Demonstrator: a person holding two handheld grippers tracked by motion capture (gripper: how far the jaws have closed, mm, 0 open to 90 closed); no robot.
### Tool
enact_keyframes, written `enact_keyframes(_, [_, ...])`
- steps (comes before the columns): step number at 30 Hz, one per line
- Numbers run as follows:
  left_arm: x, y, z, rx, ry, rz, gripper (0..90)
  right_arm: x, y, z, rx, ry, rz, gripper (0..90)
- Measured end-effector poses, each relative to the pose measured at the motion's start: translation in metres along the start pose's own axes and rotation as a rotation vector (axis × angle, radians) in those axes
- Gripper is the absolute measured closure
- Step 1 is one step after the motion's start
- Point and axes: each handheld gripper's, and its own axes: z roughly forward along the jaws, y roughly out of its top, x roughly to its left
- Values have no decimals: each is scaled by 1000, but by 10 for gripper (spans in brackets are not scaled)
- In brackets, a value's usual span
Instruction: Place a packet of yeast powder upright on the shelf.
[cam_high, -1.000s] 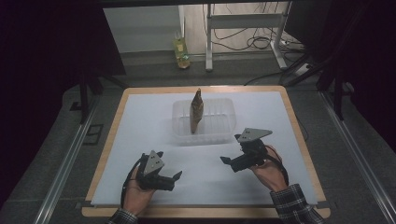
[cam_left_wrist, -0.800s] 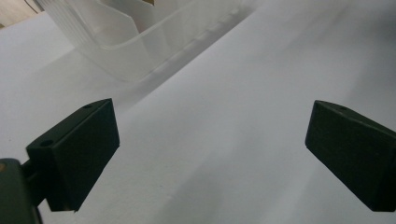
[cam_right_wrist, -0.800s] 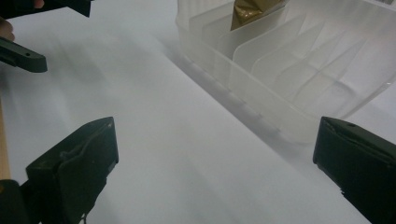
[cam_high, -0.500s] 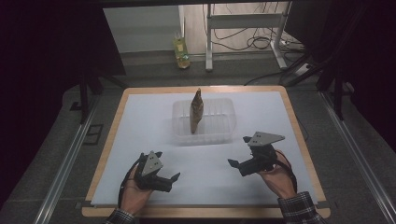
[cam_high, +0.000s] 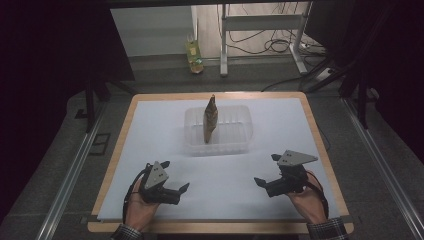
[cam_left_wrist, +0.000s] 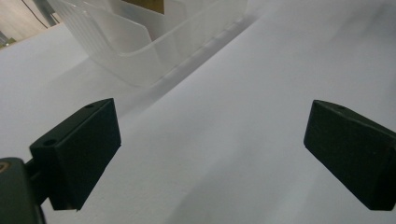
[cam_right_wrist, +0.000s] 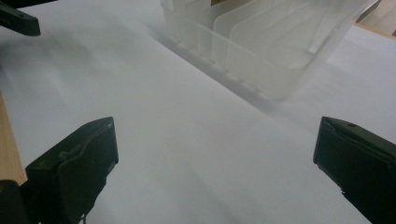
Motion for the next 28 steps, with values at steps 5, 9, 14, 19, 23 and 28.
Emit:
enact_keyframes(5, [3,-3,-2,4,-11,-13,46,-2,-12,-11,-13,-23,16,0])
enact_keyframes(9, [3,-5,-2,8,-21,-22,39,-5,-21,-20,-17,-52,21,0])
enact_keyframes(14, [7,-8,-1,8,-55,-56,28,-8,-30,-28,-22,-74,37,0])
enact_keyframes(19, [8,-9,0,6,-72,-73,21,-11,-41,-34,-20,-101,46,0])
enact_keyframes(23, [8,-9,1,11,-68,-71,16,-15,-48,-38,-10,-110,63,0])
enact_keyframes(28, [8,-9,1,10,-66,-77,16,-17,-49,-39,-14,-111,66,0])
